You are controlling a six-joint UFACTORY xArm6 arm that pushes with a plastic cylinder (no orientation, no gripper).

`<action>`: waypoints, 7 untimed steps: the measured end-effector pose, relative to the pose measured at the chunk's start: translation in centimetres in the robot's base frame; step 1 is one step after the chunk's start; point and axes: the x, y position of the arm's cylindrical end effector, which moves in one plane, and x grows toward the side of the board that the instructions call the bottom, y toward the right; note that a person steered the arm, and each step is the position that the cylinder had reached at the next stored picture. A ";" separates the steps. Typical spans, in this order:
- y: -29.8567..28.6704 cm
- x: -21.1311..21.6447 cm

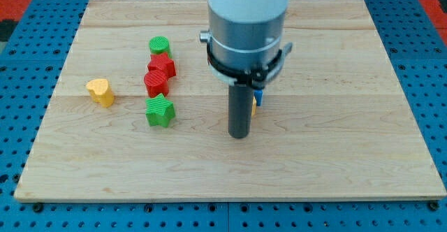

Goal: Push the yellow hexagon and blue triangle slightly up

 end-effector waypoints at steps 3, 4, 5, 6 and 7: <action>4.3 -8.2; 7.2 -10.5; 7.5 -12.8; 5.5 -14.0; 6.7 -13.2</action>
